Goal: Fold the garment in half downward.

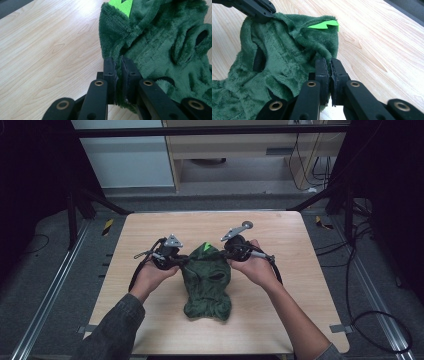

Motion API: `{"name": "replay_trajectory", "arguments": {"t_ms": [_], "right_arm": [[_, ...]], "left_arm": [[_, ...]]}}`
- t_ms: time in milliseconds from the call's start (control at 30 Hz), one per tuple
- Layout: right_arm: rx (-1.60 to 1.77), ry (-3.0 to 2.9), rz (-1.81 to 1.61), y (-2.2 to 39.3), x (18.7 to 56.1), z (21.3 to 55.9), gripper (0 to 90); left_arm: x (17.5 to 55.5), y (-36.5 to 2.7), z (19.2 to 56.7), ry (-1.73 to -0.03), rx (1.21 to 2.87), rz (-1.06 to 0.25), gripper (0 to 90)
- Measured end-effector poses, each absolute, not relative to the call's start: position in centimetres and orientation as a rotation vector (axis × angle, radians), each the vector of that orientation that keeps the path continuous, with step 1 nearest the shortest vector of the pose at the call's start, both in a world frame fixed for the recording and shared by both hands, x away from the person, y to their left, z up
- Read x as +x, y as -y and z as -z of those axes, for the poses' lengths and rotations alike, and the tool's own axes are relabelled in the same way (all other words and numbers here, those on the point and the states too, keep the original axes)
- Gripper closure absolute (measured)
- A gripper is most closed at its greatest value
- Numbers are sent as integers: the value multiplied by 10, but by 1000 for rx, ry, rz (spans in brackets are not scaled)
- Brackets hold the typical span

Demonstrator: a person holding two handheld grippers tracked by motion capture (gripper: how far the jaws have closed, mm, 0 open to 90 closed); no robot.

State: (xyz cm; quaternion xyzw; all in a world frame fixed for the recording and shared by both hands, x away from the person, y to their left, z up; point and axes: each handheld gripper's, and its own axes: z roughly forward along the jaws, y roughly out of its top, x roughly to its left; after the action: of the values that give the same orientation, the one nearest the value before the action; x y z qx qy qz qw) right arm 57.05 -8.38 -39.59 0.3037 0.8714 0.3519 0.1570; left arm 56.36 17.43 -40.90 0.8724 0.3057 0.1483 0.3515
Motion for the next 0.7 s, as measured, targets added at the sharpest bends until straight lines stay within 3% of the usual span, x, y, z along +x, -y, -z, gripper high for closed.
{"name": "replay_trajectory", "arguments": {"t_ms": [700], "right_arm": [[856, -2476, -1007, 83, 574, 385, 858]], "left_arm": [[566, -177, 396, -789, 2229, -412, 830]]}}
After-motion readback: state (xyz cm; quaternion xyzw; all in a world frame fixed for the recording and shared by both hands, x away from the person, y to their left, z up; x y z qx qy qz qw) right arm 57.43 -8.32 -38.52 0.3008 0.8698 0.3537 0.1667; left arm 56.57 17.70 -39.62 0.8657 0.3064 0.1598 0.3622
